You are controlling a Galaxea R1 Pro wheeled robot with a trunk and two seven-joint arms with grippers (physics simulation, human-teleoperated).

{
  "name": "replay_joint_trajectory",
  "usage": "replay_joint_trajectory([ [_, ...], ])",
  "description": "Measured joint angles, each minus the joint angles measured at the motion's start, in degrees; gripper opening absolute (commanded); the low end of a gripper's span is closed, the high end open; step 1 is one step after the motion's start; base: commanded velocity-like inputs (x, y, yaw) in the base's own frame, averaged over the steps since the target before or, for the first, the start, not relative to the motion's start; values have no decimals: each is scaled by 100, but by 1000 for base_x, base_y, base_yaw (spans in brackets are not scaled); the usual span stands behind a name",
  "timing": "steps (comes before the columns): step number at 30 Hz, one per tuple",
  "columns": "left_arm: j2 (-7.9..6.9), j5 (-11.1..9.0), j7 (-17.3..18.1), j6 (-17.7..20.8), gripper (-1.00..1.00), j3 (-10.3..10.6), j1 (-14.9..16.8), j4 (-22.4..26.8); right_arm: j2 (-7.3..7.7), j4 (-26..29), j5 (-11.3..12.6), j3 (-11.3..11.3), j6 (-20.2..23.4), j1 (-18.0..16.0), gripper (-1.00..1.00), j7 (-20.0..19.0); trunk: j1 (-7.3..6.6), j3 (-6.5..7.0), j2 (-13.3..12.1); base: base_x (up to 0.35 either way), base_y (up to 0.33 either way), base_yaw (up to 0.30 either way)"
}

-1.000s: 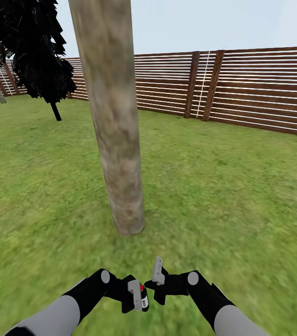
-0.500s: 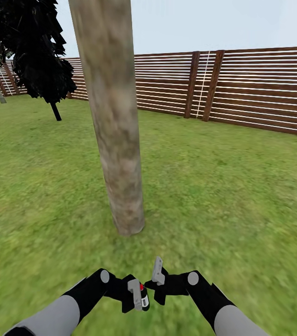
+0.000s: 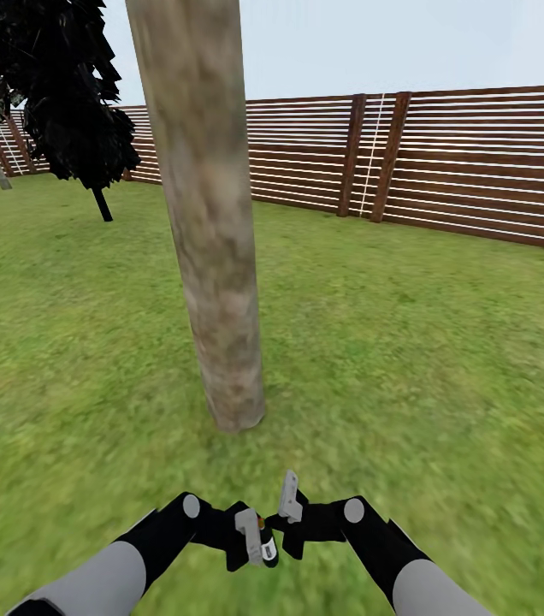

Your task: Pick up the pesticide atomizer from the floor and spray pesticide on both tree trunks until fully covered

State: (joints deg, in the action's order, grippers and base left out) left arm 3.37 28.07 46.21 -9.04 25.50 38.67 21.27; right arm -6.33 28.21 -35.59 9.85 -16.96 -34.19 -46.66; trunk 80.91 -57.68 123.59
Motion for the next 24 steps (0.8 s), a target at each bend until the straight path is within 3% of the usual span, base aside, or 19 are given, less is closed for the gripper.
replay_joint_trajectory([
  [6,-13,7,0,1,-100,8,-8,-6,0,0,-1,0,0,0,-100,-1,0,0,0,0,0,0],
  [9,-154,43,-1,-8,-100,4,-25,-44,0,0,0,0,0,0,-100,0,0,0,0,0,0,0],
  [10,-259,56,-2,-7,-100,5,-33,-55,0,-2,0,0,0,0,-100,-1,0,0,0,0,0,0],
  [13,-844,78,-10,-24,-100,9,-71,-87,4,-8,0,0,0,0,-100,0,0,0,0,0,0,0],
  [19,-1653,70,-36,-159,-100,6,-93,-107,84,-52,-10,0,0,0,-100,27,0,0,0,0,0,0],
  [21,-1865,78,-252,-156,-100,12,-128,-117,268,-66,-8,0,-2,0,-100,40,0,0,0,0,0,0],
  [24,-2020,63,-782,-158,-100,7,-224,-233,649,-113,9,-13,-7,8,-100,50,0,0,0,0,0,0],
])
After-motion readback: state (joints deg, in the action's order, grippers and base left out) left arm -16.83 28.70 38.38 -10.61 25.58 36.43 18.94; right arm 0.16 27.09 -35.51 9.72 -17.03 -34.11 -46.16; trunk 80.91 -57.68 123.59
